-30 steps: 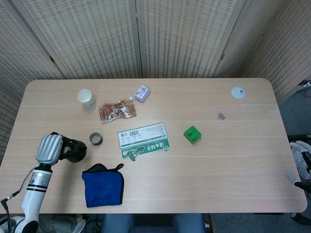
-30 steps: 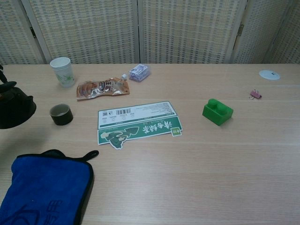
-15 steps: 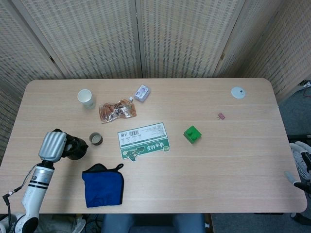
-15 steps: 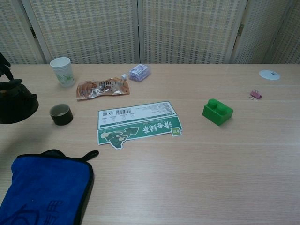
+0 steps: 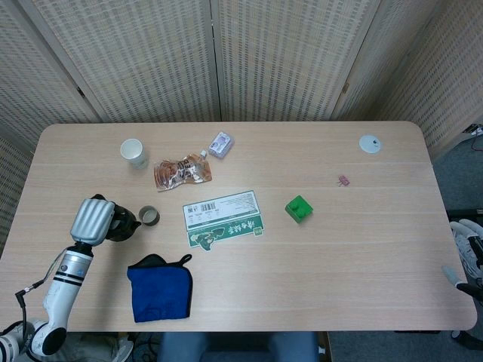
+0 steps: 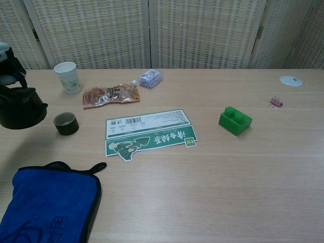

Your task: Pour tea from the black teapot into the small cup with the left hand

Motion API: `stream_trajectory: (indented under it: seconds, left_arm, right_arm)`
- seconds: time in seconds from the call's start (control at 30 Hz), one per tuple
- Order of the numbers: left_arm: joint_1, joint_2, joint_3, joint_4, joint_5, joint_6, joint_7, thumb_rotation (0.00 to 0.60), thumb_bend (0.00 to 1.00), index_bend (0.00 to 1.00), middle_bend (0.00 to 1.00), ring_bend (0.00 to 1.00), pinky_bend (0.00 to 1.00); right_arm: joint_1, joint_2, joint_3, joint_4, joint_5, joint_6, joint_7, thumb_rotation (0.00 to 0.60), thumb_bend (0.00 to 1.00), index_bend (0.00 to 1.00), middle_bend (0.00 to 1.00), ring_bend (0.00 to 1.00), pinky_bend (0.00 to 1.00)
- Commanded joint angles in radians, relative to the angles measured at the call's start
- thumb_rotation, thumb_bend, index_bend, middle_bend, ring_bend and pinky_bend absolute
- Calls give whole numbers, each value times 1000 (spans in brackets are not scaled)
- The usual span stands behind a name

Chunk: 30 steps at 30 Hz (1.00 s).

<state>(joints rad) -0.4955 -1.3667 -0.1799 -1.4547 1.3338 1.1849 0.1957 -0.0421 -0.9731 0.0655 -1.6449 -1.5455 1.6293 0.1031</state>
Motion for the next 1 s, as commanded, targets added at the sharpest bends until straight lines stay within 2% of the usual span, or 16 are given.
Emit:
stream_trajectory:
  seconds: [0.03,1.0]
  left_arm:
    - [-13,-11,-2,16,-5,-10,12,562,383,1000,1000,945,444]
    - [-82,-112,3,202,-8,-28,103,566,383,1000,1000,945,444]
  right_arm:
    - [0,0,1,0,1,0,0,600,167,229,203,156,158]
    - [-10,5,0,-1,8,5,4,600,168,229,203,156,158]
